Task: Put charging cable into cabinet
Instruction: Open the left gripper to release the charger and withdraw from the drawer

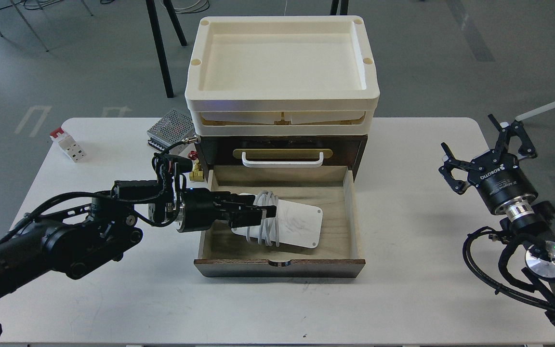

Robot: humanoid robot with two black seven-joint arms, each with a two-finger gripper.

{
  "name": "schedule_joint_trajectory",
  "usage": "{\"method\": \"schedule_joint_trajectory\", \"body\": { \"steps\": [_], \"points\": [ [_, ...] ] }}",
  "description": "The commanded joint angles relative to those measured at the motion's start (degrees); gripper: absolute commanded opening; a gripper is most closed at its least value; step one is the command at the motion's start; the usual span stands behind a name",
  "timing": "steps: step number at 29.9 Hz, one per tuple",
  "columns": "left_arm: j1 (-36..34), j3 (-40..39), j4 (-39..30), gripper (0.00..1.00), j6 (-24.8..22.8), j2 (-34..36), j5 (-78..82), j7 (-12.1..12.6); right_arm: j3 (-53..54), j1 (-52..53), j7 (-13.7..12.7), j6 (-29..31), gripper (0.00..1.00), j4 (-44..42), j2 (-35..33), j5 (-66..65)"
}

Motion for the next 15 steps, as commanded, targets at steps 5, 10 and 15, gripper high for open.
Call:
{"method": "schedule_joint_trajectory", "body": {
  "steps": [5, 10, 15],
  "points": [
    [-0.46, -1.12, -3.07, 0.87, 0.09, 6.19, -0.54, -0.01, 0.00, 0.00, 0.00, 0.01, 0.99, 0.02, 0.01, -0.01],
    [0.95, -5.86, -5.54, 0.88, -0.52, 13.30, -4.82, -0.01, 0.00, 0.00, 0.00, 0.01, 0.99, 0.02, -0.08, 0.07],
    [2.79, -5.96, -5.28, 0.89, -0.70, 21.03, -23.10, -0.01, -0.09, 0.00, 0.00, 0.01, 0.99, 0.02, 0.01, -0.01]
  ]
}}
